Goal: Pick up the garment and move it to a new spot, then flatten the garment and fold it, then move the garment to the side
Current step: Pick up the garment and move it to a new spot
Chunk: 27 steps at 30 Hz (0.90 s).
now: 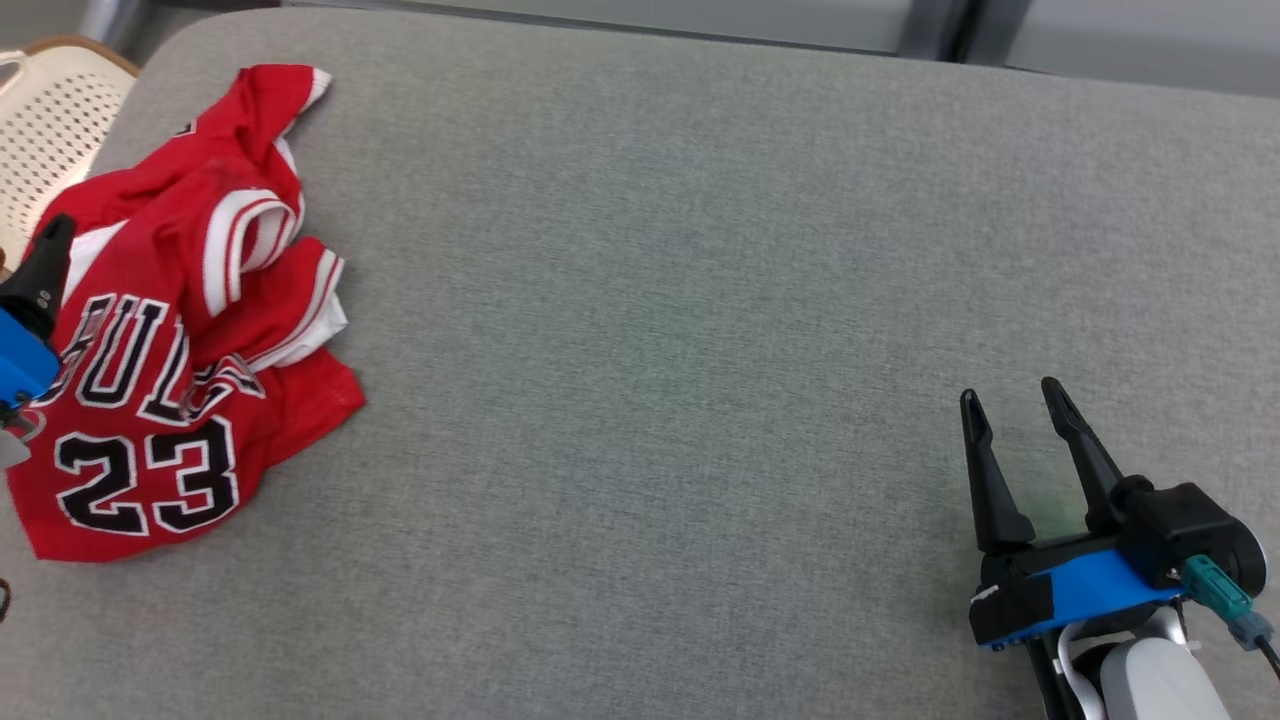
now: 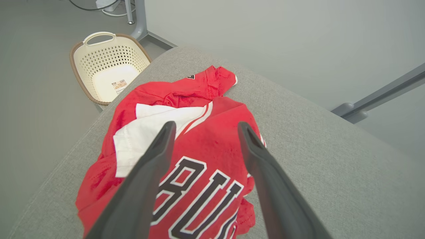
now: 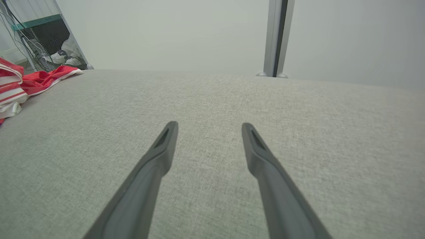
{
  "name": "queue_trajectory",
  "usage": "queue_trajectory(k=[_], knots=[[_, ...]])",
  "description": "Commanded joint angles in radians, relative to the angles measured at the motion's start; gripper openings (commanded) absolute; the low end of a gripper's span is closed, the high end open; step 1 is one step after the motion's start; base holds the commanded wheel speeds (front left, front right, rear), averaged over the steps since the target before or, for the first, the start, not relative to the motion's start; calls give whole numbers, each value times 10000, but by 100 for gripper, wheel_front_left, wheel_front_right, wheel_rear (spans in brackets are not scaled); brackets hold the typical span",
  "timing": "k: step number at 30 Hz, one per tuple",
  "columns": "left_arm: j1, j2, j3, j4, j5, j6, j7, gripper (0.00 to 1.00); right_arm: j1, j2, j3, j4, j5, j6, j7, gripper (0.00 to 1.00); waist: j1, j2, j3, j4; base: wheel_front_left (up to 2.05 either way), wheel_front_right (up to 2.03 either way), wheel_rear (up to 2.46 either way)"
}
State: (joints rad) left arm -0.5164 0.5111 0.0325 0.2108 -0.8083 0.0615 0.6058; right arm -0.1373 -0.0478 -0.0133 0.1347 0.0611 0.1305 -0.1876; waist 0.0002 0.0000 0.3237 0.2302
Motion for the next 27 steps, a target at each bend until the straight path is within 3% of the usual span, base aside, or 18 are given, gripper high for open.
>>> queue_trajectory(k=[1,10,18,20,27], knots=[[-214,196,-14,148,130,24,84,100,-226,-44,-11,-51,49,5,-72,100,-2,0,491,-541,0,0,0],[263,692,-293,707,462,500,911,100,-406,-43,28,122,165,5,-254,100,-2,0,857,-1401,0,0,0],[1259,1456,-1050,1181,1399,1316,2233,100,-344,-43,156,276,331,5,-357,100,-2,0,724,-1785,0,0,0],[1392,1522,-1142,1150,1513,1388,2285,0,-274,-44,171,279,371,5,-364,100,-2,0,672,-1817,0,0,0],[1416,1535,-939,861,1266,1301,2102,0,-108,-43,46,409,449,5,-348,100,-2,0,259,-1625,0,0,0]])
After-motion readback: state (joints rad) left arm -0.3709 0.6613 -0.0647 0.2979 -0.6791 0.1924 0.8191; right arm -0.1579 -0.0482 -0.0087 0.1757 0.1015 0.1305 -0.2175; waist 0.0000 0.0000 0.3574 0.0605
